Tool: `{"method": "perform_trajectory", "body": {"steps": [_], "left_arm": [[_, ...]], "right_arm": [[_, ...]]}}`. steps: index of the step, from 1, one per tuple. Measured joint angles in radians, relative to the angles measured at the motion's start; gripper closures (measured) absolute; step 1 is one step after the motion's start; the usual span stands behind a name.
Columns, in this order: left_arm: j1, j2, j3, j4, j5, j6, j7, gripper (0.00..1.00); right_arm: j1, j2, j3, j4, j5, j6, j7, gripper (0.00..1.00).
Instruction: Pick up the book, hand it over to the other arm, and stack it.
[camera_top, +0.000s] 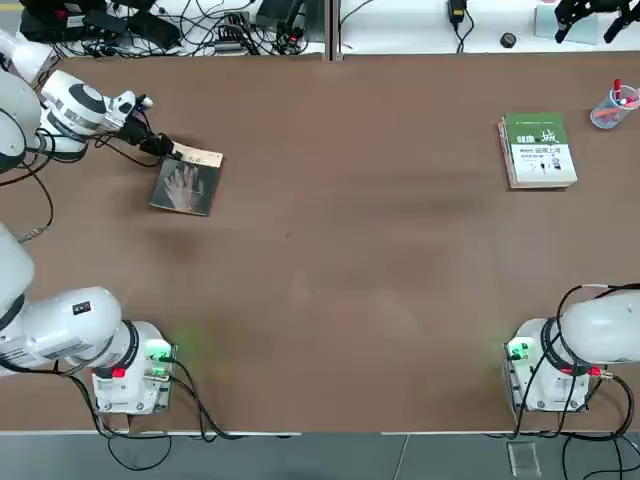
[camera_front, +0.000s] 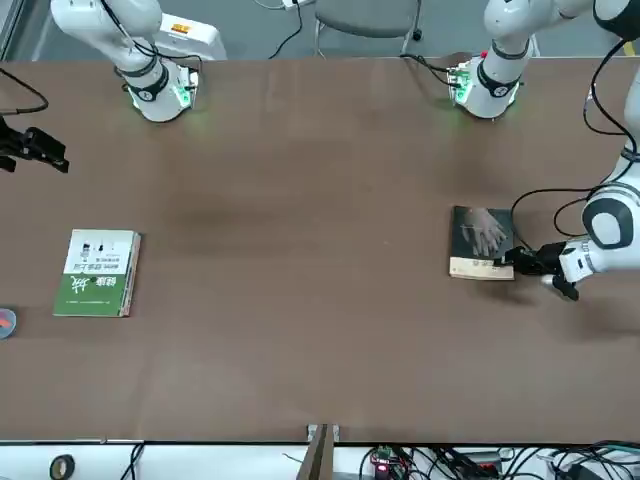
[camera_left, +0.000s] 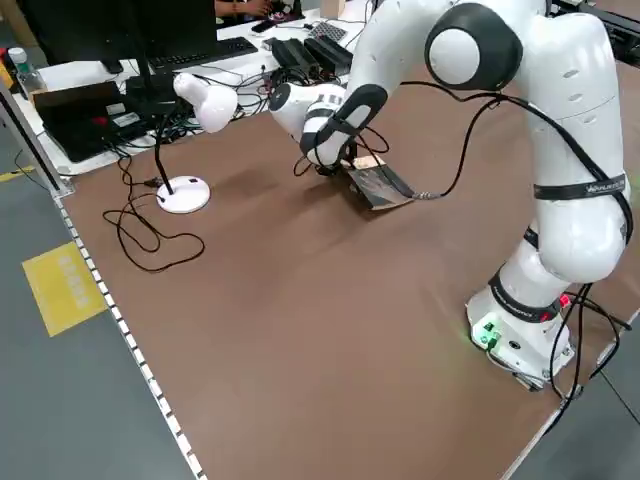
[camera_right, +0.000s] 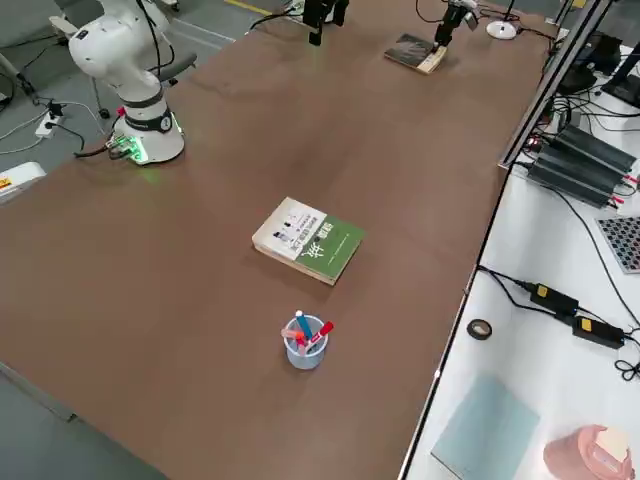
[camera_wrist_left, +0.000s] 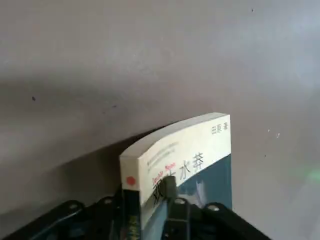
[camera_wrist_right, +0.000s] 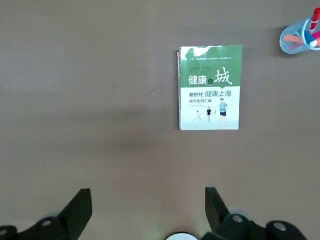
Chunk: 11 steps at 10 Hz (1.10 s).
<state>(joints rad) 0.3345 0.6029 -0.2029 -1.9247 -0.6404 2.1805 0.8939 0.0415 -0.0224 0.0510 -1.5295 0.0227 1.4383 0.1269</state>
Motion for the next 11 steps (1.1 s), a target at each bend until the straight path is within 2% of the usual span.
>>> {"method": "perform_trajectory", "body": {"steps": [1,3,8,11], "left_arm": [[0.000,0.000,0.000,0.000,-0.002,0.000,0.008,0.83],[0.002,0.000,-0.001,0.002,-0.008,-0.013,0.011,0.97],[0.011,0.000,0.000,0.010,-0.009,-0.072,0.010,0.98],[0.012,-0.005,0.000,0.042,-0.009,-0.147,-0.013,0.98]], "right_arm": [[0.000,0.000,0.000,0.000,0.000,0.000,0.000,0.00],[0.000,0.000,0.000,0.000,0.000,0.000,0.000,0.00],[0.000,0.000,0.000,0.000,0.000,0.000,0.000,0.00],[0.000,0.000,0.000,0.000,0.000,0.000,0.000,0.00]]}}
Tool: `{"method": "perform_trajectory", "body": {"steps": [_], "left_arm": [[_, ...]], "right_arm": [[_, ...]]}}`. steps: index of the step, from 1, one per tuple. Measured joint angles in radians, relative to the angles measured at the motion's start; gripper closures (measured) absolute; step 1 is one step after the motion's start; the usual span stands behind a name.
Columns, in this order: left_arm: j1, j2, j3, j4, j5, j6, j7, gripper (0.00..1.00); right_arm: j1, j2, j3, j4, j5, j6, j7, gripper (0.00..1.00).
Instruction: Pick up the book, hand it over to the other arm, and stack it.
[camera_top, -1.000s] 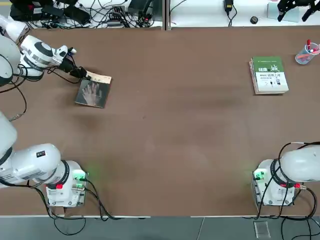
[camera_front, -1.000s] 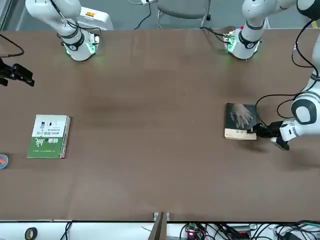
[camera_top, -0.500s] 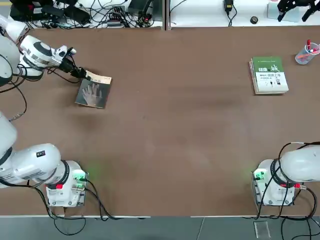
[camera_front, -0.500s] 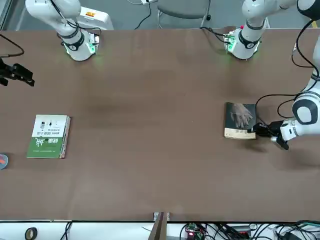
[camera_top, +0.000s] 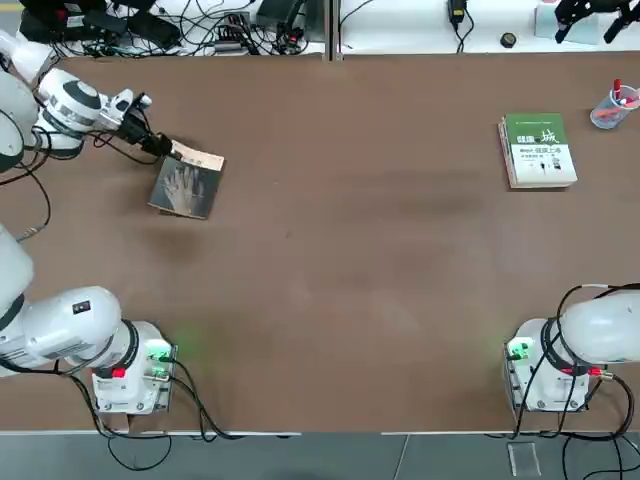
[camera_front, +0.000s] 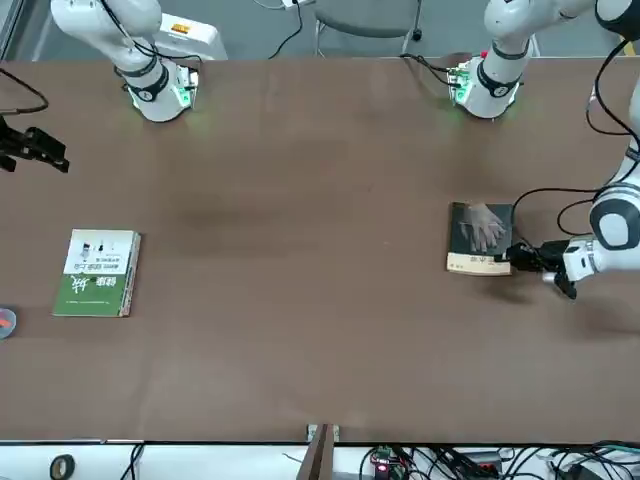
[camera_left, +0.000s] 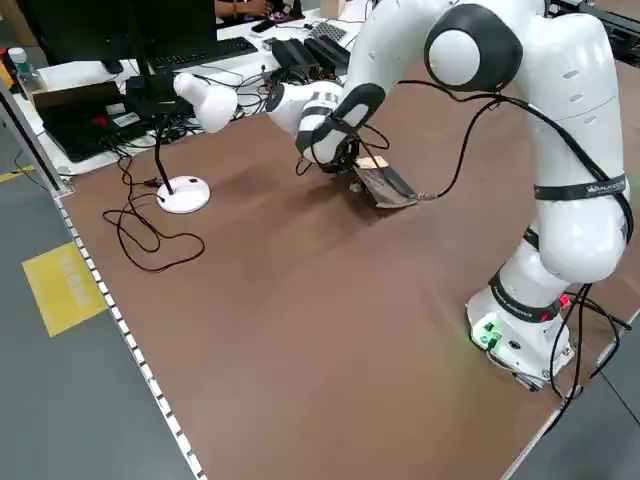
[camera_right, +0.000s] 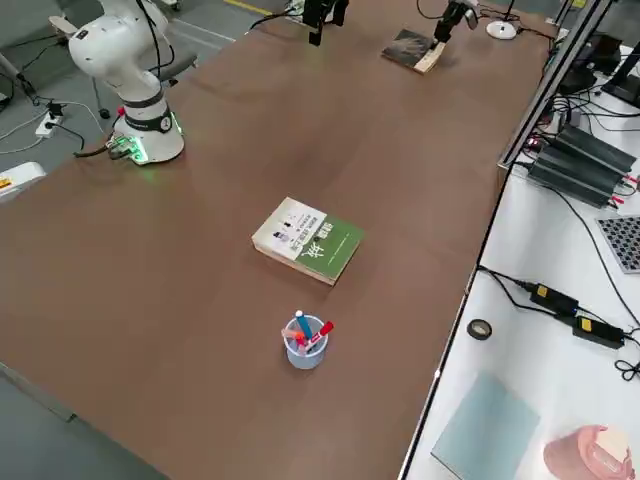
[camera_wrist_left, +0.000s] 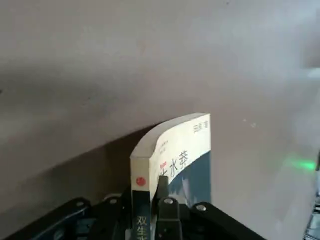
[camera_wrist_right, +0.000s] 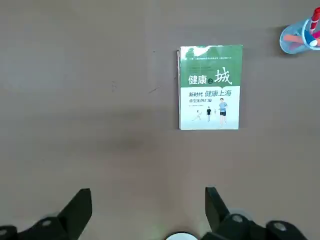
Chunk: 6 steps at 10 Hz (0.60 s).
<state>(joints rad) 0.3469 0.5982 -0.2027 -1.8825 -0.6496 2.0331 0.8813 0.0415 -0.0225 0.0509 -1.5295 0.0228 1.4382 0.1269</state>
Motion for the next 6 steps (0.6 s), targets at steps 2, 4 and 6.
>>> {"method": "perform_trajectory", "body": {"steps": [2,4,6], "left_arm": [[0.000,-0.013,-0.001,0.022,0.000,-0.048,-0.030,0.98],[0.000,-0.034,-0.001,0.030,0.000,-0.079,-0.063,0.98],[-0.002,-0.057,-0.002,0.032,0.000,-0.108,-0.092,0.98]], "right_arm": [[0.000,0.000,0.000,0.000,0.000,0.000,0.000,0.00],[0.000,0.000,0.000,0.000,0.000,0.000,0.000,0.00],[0.000,0.000,0.000,0.000,0.000,0.000,0.000,0.00]]}}
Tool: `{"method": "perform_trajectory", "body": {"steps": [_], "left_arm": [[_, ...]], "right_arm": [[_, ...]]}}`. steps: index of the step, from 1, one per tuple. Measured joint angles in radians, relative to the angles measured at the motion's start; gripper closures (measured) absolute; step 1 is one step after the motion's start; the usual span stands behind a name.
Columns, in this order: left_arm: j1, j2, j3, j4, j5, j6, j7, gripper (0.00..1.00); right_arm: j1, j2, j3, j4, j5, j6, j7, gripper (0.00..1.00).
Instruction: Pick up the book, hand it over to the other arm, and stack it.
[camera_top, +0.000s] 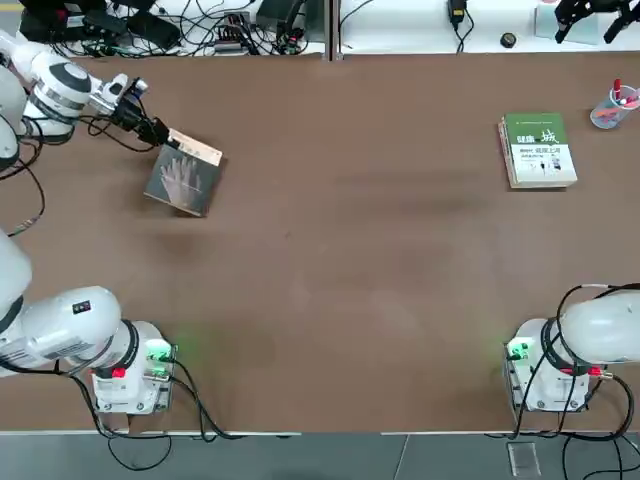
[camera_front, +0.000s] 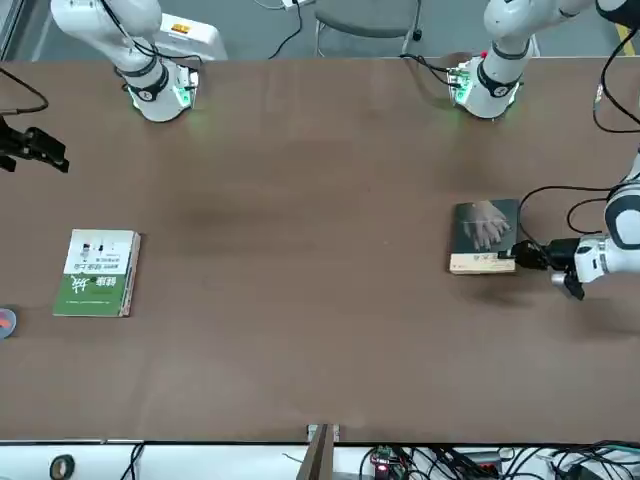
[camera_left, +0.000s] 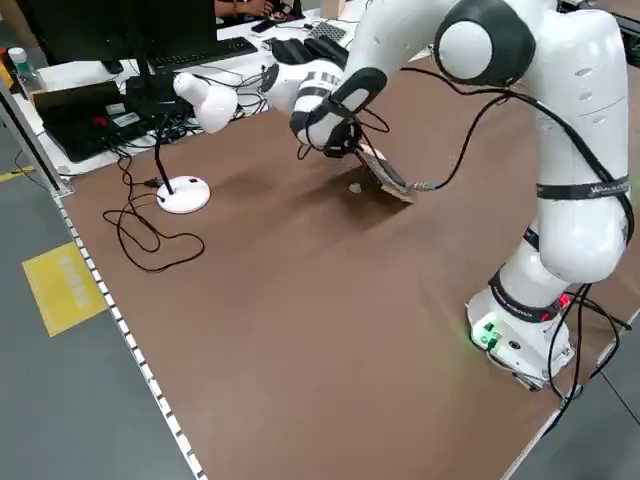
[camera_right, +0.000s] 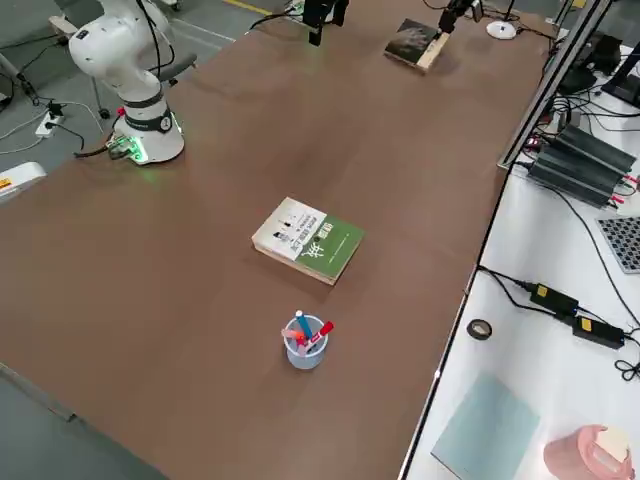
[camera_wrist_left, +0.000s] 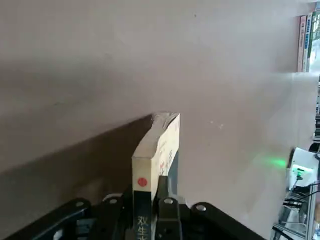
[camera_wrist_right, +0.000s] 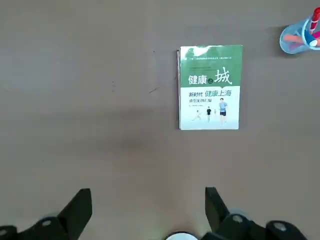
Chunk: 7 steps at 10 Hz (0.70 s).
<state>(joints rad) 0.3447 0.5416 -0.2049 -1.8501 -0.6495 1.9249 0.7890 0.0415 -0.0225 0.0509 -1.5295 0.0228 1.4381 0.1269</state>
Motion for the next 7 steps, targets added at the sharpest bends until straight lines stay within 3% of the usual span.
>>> {"method": "perform_trajectory", "body": {"steps": [3,7], "left_arm": [[-0.001,-0.018,-0.024,0.036,-0.001,-0.068,-0.070,0.98],[-0.003,-0.024,-0.088,0.151,-0.061,-0.189,-0.262,0.98]], "right_arm": [[0.000,0.000,0.000,0.000,0.000,0.000,0.000,0.00],[0.000,0.000,0.000,0.000,0.000,0.000,0.000,0.00]]}}
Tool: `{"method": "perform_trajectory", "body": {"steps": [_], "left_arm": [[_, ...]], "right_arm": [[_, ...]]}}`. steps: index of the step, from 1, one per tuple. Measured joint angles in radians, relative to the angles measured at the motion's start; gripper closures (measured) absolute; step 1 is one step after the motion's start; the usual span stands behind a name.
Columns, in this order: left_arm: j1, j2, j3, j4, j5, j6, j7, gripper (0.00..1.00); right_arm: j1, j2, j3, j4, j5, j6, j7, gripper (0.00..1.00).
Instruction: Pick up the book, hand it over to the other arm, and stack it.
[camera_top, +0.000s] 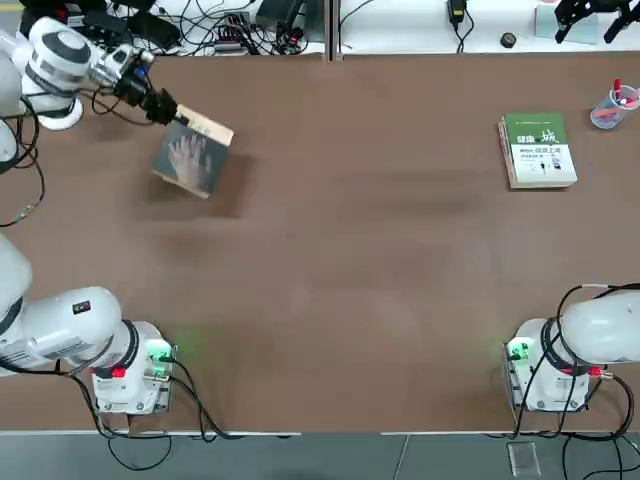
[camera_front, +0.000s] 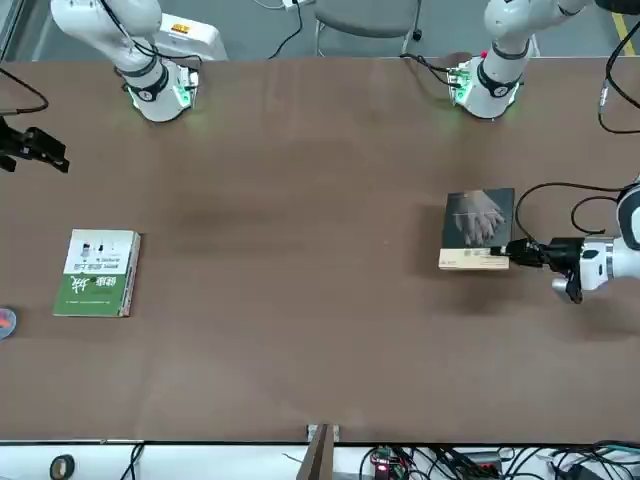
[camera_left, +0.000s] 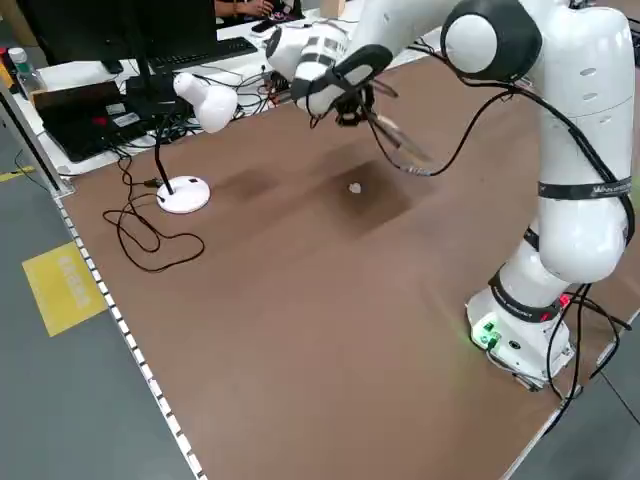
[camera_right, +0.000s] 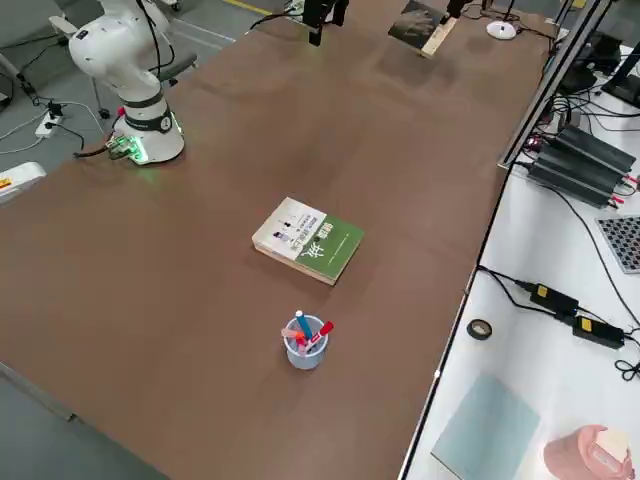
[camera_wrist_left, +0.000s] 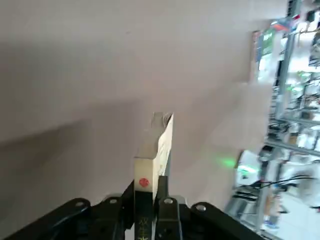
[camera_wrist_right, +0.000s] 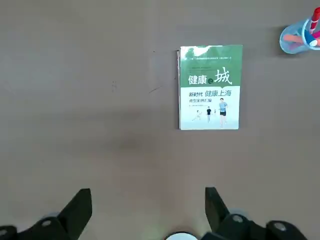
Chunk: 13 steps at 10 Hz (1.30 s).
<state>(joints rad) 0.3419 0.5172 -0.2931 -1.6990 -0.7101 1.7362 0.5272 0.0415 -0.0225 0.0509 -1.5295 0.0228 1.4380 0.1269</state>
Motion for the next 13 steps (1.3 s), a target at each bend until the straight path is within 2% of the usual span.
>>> {"method": "perform_trajectory", "body": {"steps": [5,8,13], "left_arm": [[-0.019,-0.003,-0.104,0.124,-0.128,-0.024,-0.248,0.98],[-0.083,-0.003,-0.112,0.156,-0.210,0.012,-0.299,0.98],[-0.217,0.007,-0.114,0.159,-0.307,0.129,-0.302,0.98]], "right_arm": [[0.000,0.000,0.000,0.000,0.000,0.000,0.000,0.00],[0.000,0.000,0.000,0.000,0.000,-0.001,0.000,0.00],[0.000,0.000,0.000,0.000,0.000,-0.007,0.000,0.00]]}}
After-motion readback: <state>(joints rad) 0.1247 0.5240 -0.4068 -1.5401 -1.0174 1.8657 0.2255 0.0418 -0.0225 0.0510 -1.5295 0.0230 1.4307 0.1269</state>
